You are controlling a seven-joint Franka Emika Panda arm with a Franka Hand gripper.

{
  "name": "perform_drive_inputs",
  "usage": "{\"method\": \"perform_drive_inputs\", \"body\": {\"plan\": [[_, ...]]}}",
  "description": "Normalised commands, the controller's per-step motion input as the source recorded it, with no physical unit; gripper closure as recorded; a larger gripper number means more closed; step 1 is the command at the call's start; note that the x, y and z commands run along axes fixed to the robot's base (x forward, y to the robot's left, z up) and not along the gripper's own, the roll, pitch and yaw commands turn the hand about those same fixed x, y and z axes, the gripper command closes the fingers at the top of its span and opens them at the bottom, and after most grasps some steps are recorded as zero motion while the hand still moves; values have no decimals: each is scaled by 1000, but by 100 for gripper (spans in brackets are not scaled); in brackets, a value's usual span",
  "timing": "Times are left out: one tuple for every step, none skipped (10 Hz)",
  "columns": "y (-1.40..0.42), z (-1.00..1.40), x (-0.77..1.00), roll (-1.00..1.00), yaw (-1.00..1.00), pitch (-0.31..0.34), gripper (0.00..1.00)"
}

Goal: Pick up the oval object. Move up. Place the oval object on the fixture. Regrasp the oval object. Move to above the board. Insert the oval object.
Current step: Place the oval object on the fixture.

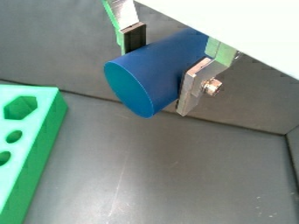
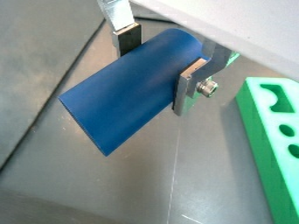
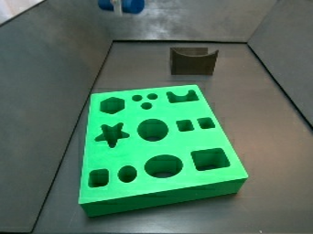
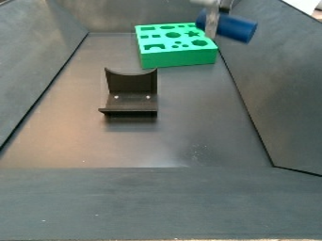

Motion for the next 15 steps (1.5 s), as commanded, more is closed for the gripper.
{"method": "perform_drive_inputs", "body": {"plan": [[14, 198, 5, 78, -3, 77, 100], [-53, 51, 1000, -56, -1000, -39, 100], [-53, 35, 1000, -61, -1000, -37, 100], [-42, 22, 1000, -72, -1000, -32, 100], [-41, 20, 1000, -76, -1000, -31, 100], [-37, 14, 1000, -87, -1000, -27, 100], [-31, 7, 1000, -100, -1000, -22, 100], [-27, 3, 1000, -112, -1000, -18, 100], [-24, 0, 1000, -122, -1000, -15, 100], [-21, -6, 1000, -145, -1000, -6, 100], [-17, -7, 1000, -164, -1000, 1, 100], [-10, -11, 1000, -198, -1000, 15, 100], [-7, -12, 1000, -215, -1000, 24, 100], [-2, -13, 1000, -246, -959, 51, 100], [0, -11, 1000, -224, -716, 64, 100]]}}
